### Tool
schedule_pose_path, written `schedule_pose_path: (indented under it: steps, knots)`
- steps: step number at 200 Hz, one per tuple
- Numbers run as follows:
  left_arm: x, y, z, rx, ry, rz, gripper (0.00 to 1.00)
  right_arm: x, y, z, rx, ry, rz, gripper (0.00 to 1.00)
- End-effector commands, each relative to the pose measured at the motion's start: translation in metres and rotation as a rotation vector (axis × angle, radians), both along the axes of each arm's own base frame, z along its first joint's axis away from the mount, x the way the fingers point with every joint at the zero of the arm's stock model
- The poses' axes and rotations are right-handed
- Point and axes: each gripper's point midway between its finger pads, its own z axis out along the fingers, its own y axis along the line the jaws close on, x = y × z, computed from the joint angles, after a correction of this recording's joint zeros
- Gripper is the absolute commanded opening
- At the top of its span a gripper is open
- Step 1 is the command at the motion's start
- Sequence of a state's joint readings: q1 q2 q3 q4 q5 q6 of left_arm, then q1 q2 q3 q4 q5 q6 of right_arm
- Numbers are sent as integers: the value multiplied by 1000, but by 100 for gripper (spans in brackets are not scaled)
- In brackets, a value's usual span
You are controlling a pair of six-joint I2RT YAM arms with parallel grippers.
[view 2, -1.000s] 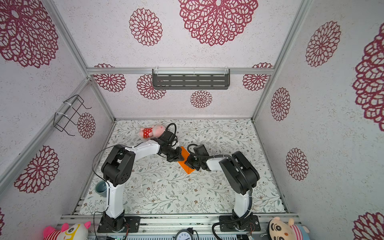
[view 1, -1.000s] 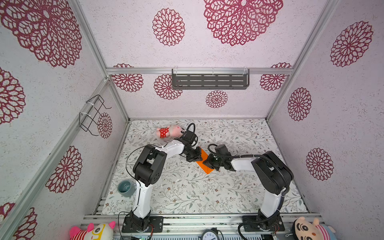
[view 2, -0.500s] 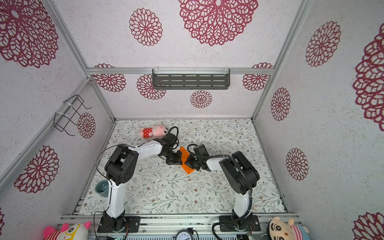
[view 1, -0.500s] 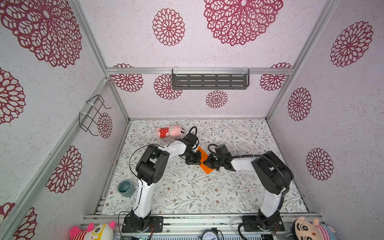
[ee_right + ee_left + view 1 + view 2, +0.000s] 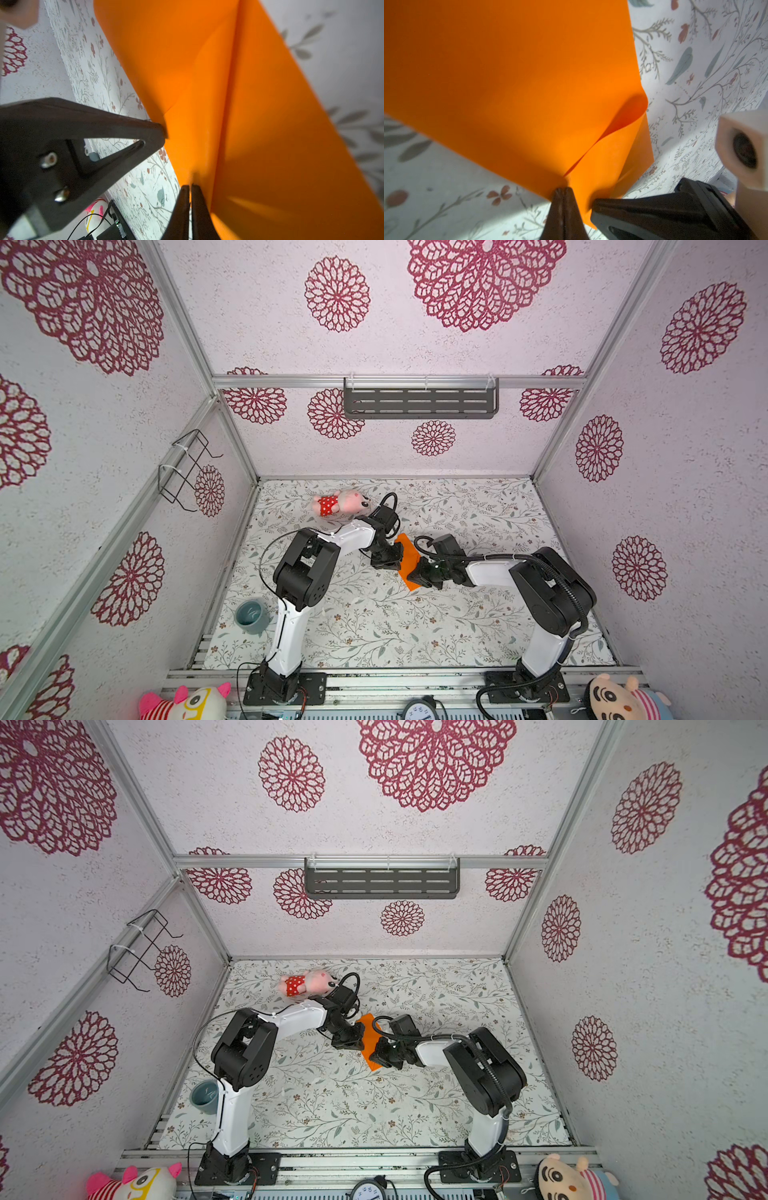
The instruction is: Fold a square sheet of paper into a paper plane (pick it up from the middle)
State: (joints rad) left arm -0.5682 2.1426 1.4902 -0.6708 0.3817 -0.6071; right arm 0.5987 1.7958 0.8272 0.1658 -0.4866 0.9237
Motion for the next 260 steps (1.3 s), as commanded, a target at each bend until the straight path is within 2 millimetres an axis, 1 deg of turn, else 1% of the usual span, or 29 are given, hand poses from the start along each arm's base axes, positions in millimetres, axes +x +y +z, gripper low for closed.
schedule_pose_path:
  steps: [1,31,48,87,106,122,142,154,168,195,211,228,244,260]
  knots:
    - [-19,33,-41,178,78,0,0,-9,2,8,-1,-4,52,10]
    - [-20,36,-43,198,80,1,0,-16,-4,0,-34,12,48,9]
    - [-19,38,-43,206,78,3,0,-21,-7,0,-38,18,54,9]
    - [-20,40,-45,222,81,-3,0,-44,-14,-8,-64,61,94,9]
    - [-19,40,-44,222,78,-6,0,-46,-15,-4,-62,53,109,9]
    - [-19,39,-44,217,76,-10,0,-35,-12,12,-43,-10,112,9]
    - [-18,38,-43,212,71,-13,0,-9,-12,38,-27,-118,94,9]
    - [-17,38,-42,211,67,-13,0,4,-11,46,-22,-166,85,9]
    - [-16,37,-42,209,67,-14,0,18,-9,46,-26,-190,78,9]
    - [-16,37,-42,209,69,-14,0,37,-1,42,-37,-225,90,9]
    - [-17,37,-42,212,70,-14,0,45,1,37,-41,-224,95,9]
    - [-17,37,-42,213,69,-14,0,47,0,29,-50,-213,97,9]
    - [-17,38,-43,216,71,-12,0,46,-1,23,-55,-197,102,9]
    - [-17,39,-43,222,72,-11,0,44,-6,17,-73,-188,100,9]
